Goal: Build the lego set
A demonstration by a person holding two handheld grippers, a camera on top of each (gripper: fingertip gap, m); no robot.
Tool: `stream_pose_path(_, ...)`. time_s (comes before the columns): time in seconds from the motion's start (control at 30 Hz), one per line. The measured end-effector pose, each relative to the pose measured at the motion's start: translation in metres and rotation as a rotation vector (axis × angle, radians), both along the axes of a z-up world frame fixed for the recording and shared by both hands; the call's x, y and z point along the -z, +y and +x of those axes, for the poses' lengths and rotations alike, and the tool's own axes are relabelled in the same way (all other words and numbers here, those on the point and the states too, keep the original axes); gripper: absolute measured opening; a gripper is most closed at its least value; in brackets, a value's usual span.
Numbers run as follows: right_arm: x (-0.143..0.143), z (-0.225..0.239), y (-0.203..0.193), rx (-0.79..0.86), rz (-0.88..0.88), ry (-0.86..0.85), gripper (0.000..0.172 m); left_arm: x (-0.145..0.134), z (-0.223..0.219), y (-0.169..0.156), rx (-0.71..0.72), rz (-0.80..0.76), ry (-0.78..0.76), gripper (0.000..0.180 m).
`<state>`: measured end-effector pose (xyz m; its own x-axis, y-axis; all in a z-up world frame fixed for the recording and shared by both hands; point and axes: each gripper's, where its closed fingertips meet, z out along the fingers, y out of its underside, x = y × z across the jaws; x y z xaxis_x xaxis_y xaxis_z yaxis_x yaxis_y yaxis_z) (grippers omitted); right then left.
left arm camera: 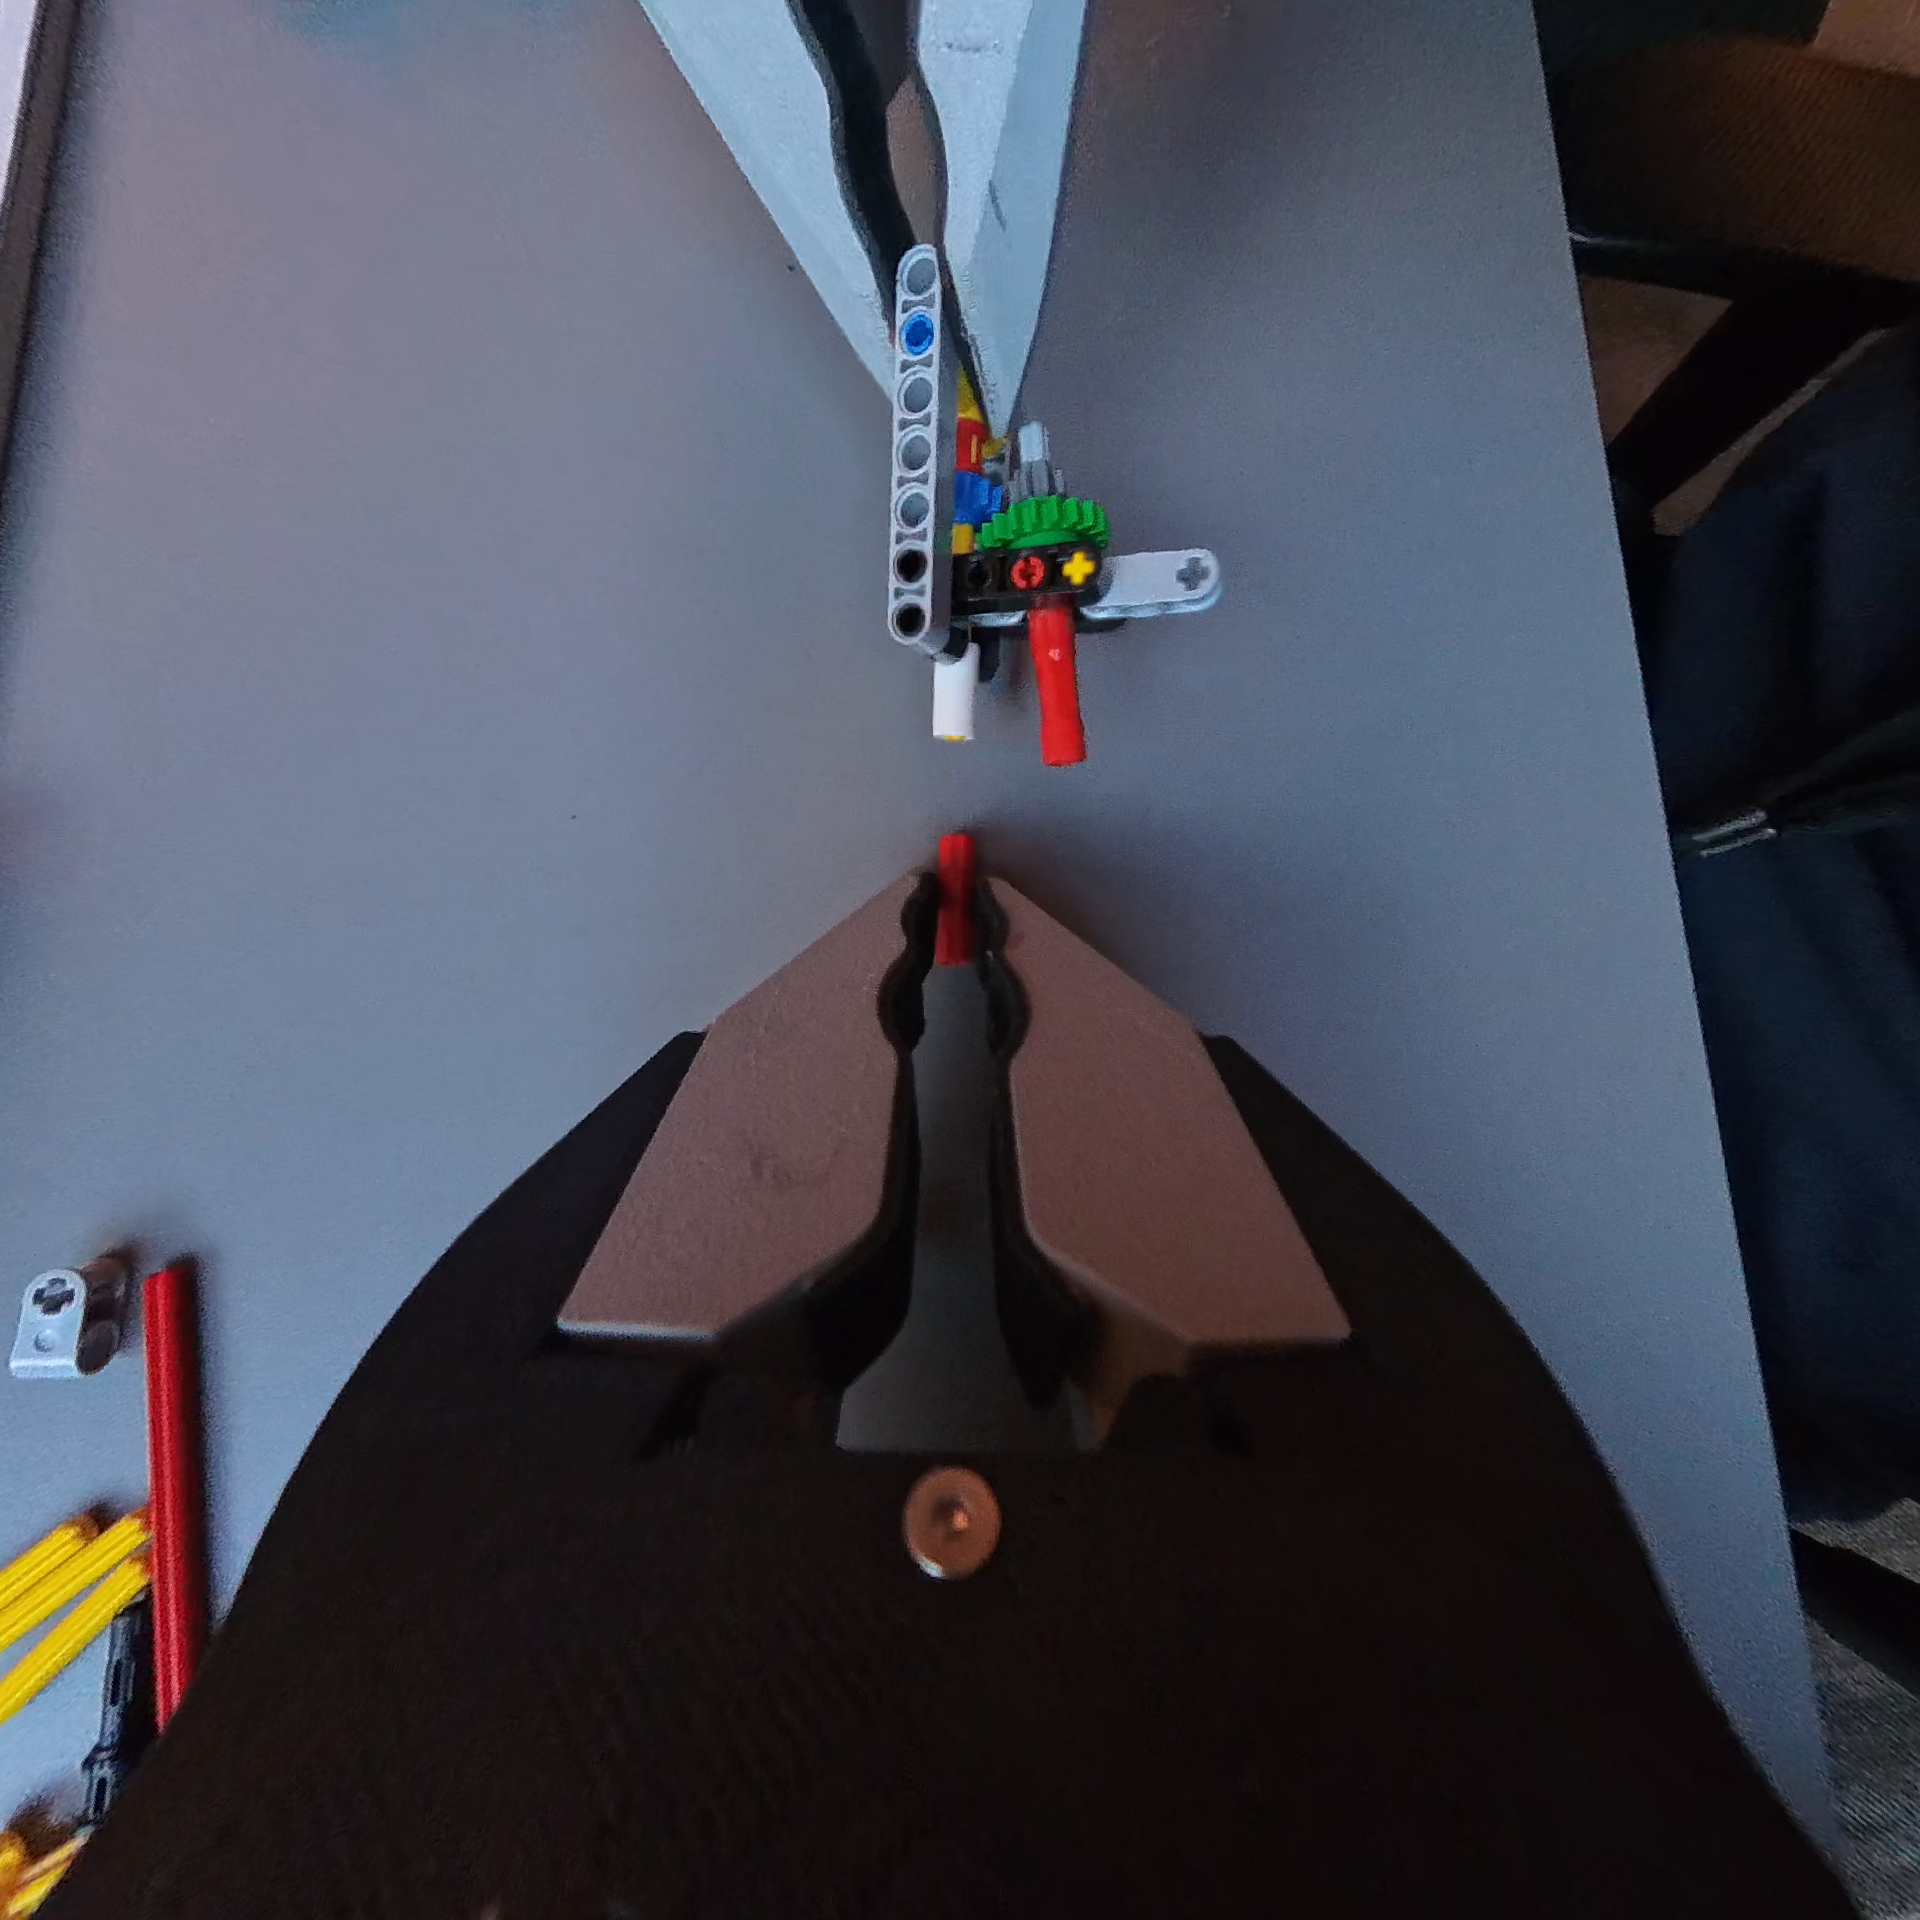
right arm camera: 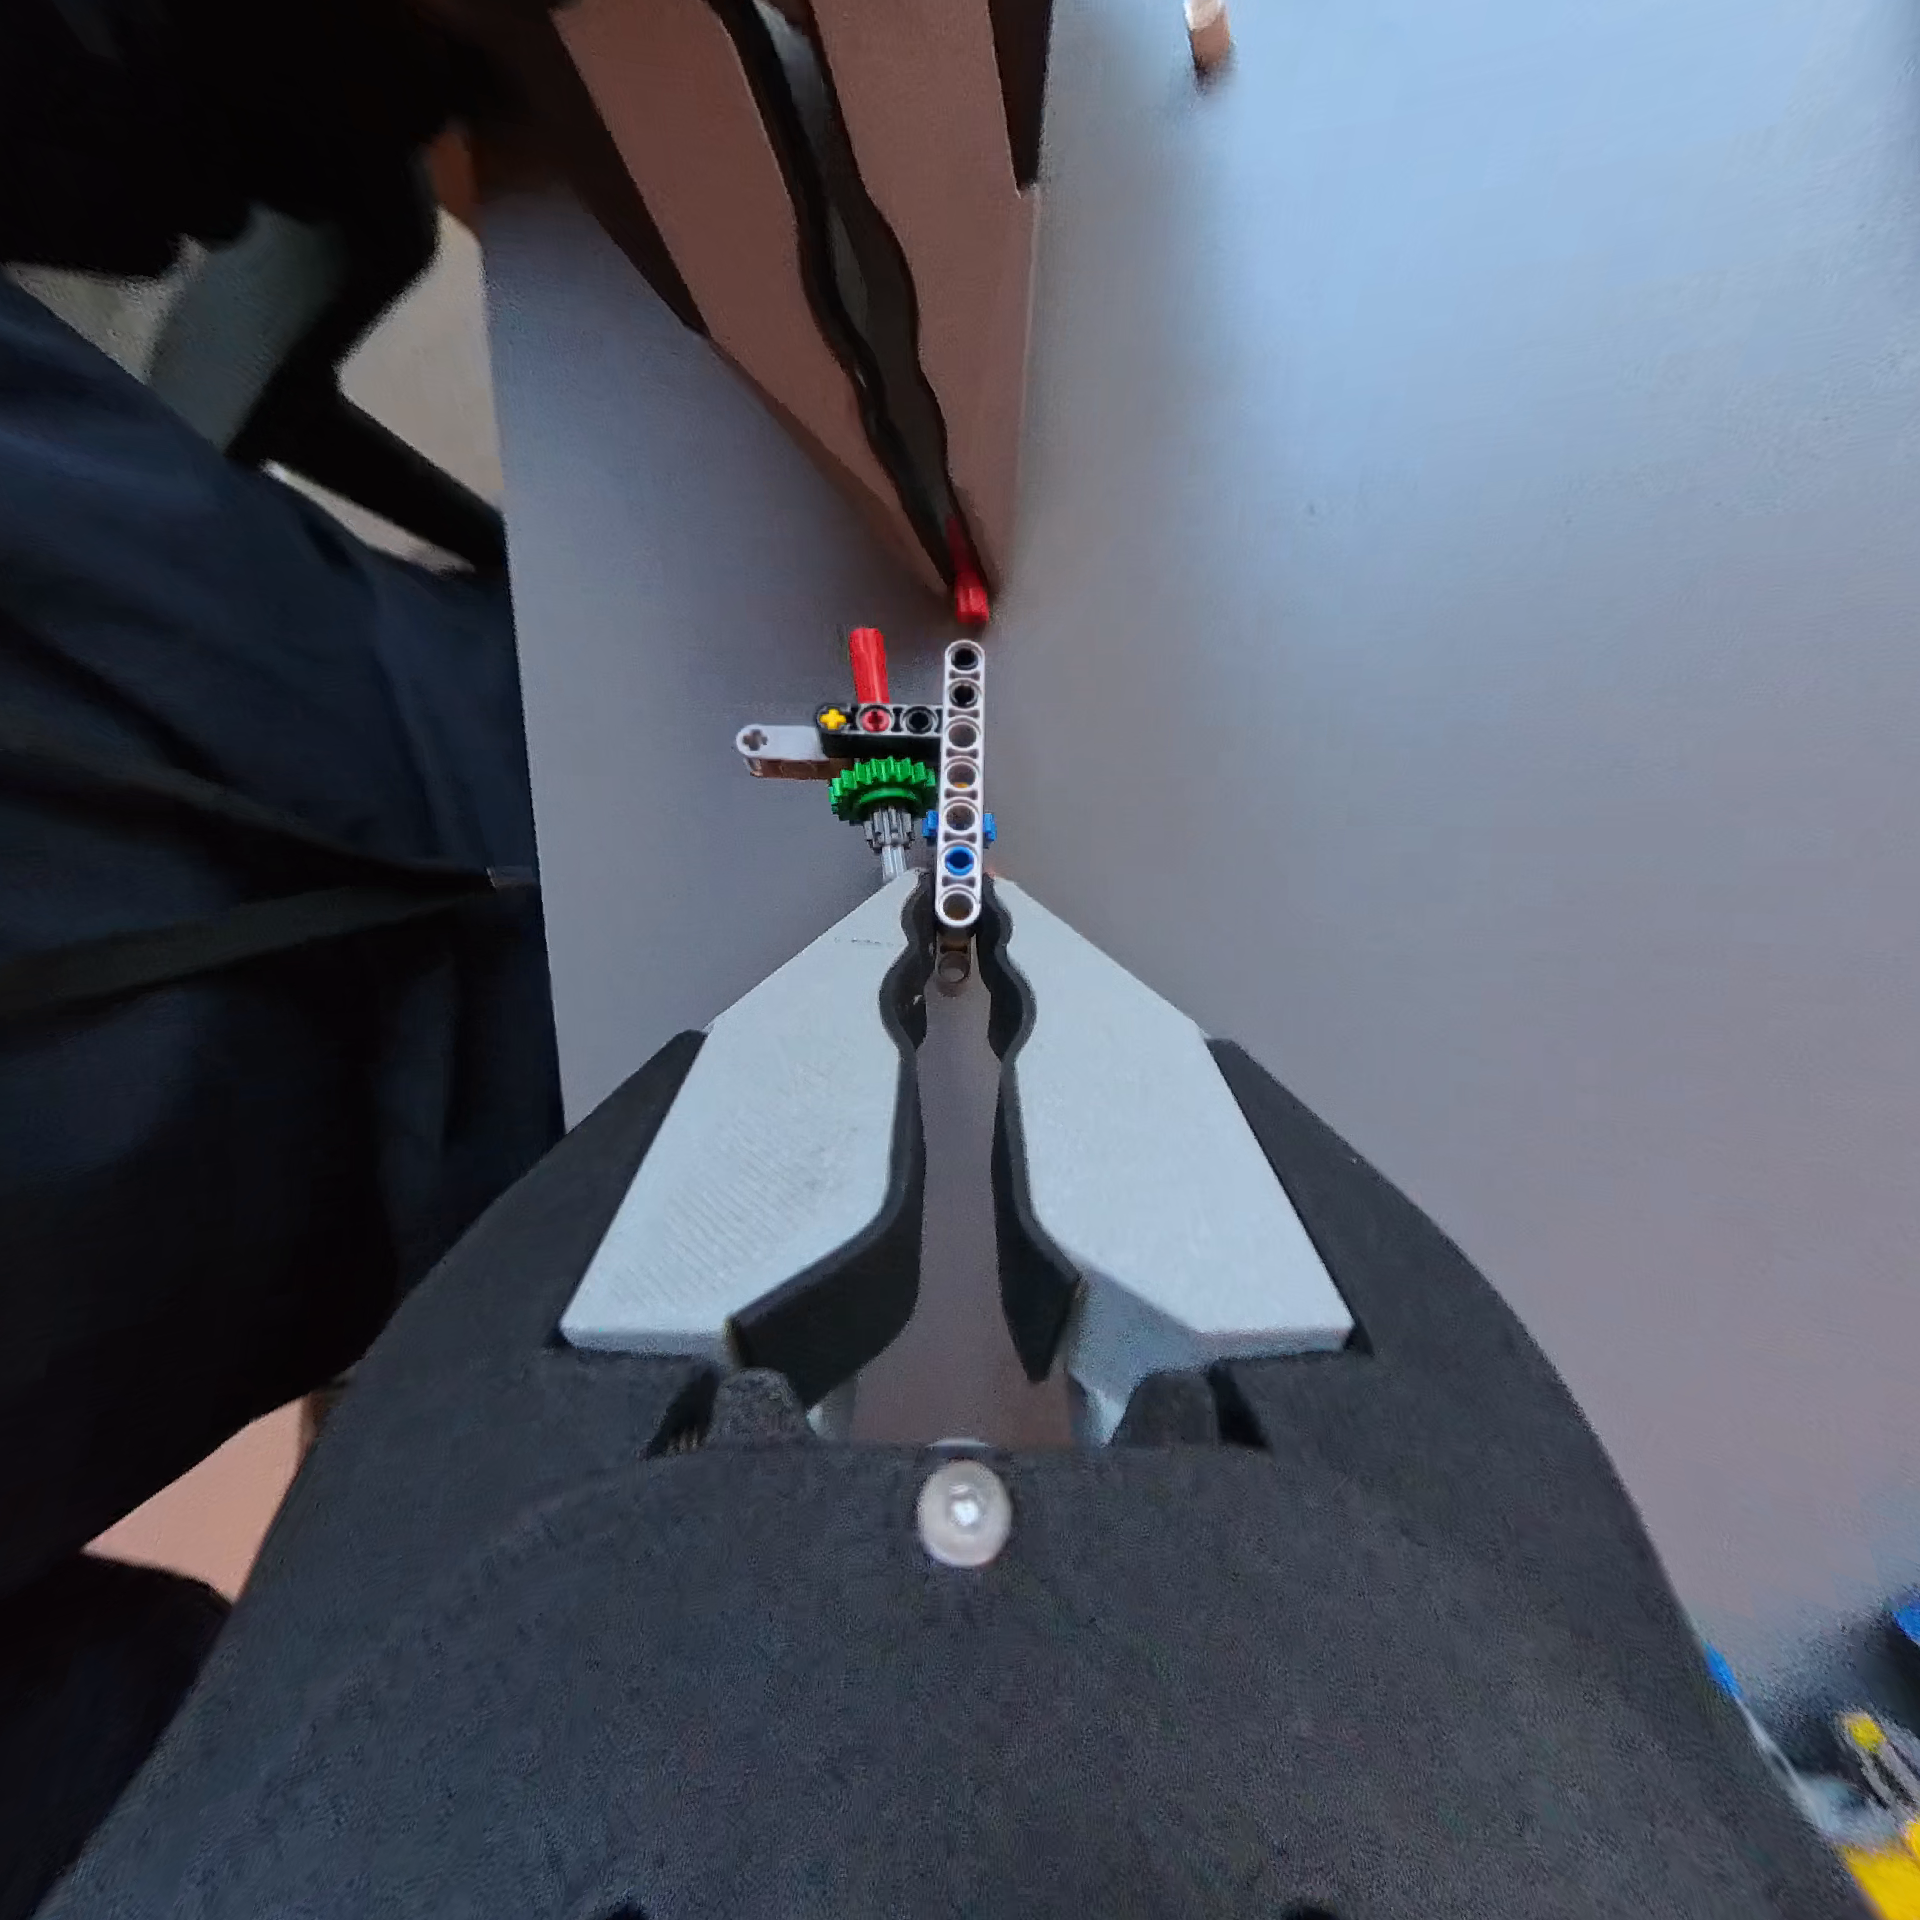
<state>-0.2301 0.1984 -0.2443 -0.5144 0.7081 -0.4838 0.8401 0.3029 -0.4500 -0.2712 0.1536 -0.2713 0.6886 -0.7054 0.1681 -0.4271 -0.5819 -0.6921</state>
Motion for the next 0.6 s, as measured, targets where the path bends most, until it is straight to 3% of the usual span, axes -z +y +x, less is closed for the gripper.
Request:
stream_pose_path(0.2, -0.001, 0.012, 0.003, -0.039, 0.169, -0.194, 0.004, 0.000, 0.000, -0.001, -0.023, 0.047, 0.022, 0.003)
stream_pose_path(0.33, -0.006, 0.009, 0.004, -0.047, 0.252, -0.179, 0.004, 0.000, 0.004, -0.001, -0.014, 0.064, 0.044, 0.003)
stream_pose_path(0.6, 0.004, 0.006, -0.002, 0.039, 0.043, 0.010, 0.004, 0.000, 0.004, -0.002, -0.016, 0.056, 0.017, 0.003)
